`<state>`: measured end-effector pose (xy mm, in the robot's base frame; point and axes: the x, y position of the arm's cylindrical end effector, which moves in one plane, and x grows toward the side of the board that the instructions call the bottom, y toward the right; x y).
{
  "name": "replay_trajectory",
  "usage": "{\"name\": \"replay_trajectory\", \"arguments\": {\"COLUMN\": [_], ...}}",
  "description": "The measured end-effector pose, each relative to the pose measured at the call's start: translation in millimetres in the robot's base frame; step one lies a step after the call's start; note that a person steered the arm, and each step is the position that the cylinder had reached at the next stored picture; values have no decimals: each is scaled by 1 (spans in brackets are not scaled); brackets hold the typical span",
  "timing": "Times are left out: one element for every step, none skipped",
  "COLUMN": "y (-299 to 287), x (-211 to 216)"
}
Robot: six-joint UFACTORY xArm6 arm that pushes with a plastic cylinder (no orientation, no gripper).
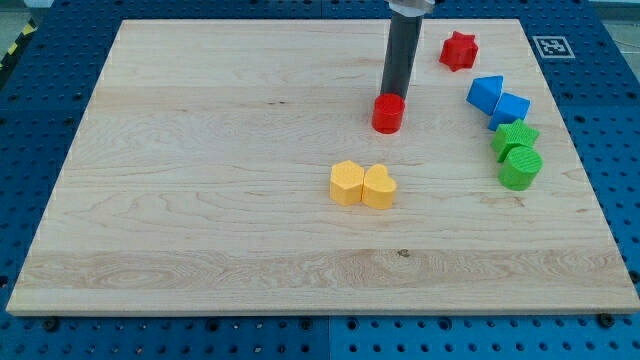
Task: Push the red circle above the yellow heart
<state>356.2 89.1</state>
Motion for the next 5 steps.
{"name": "replay_trajectory", "arguments": {"y": [0,0,-2,-8,-6], "x": [4,30,61,72,77]}}
